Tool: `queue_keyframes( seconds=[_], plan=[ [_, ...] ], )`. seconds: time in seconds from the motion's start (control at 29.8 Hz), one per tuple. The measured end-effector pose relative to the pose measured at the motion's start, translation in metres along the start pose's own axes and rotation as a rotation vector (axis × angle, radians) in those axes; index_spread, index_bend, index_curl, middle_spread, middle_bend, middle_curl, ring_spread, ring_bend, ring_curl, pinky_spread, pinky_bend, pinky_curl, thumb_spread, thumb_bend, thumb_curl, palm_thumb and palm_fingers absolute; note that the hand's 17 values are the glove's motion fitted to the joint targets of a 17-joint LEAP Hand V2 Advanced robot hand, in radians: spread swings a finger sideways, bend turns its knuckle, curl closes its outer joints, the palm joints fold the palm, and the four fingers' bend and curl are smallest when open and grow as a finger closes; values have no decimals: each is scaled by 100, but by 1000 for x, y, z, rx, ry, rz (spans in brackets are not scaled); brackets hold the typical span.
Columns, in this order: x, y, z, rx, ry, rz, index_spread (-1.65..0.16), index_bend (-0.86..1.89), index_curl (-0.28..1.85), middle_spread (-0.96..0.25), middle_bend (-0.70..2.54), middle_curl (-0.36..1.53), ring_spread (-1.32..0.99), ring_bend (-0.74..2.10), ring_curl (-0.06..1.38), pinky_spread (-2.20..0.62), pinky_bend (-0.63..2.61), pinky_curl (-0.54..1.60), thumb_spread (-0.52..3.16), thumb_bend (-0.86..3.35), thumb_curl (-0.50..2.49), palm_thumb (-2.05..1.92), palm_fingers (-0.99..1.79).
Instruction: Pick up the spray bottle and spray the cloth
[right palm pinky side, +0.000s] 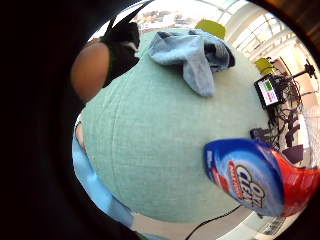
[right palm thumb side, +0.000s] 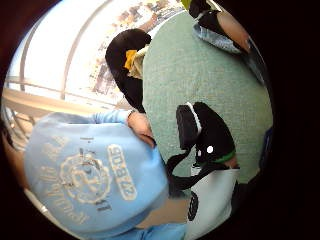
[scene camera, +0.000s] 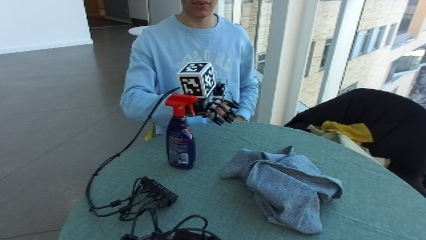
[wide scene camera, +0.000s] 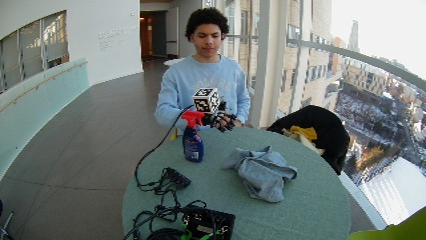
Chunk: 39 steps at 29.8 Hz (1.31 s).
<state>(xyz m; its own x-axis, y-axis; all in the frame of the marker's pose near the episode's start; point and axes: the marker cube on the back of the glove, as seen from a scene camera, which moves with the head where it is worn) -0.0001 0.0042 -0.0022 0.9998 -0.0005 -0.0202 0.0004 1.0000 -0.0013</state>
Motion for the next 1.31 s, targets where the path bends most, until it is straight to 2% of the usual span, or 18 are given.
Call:
queue_keyframes(
  seconds=[0.34, 0.81, 1.07, 1.31],
  plan=[
    [-4, 61, -19, 44, 11, 43, -35, 14, 17, -8, 36, 22, -3, 39, 22, 19, 29, 19, 88, 35, 17, 57, 68],
    [62, 168, -44, 255, -293, 270, -39, 13, 21, -11, 32, 29, -5, 44, 28, 19, 28, 25, 112, 27, 24, 60, 73],
    [114, 175, -36, 431, -489, 361, -38, 12, 22, -11, 31, 32, -6, 45, 30, 18, 25, 27, 115, 22, 26, 62, 77],
    [151, 167, -28, 393, -700, 376, -37, 13, 24, -11, 29, 34, -6, 44, 31, 18, 24, 29, 116, 18, 27, 64, 77]
  ],
)
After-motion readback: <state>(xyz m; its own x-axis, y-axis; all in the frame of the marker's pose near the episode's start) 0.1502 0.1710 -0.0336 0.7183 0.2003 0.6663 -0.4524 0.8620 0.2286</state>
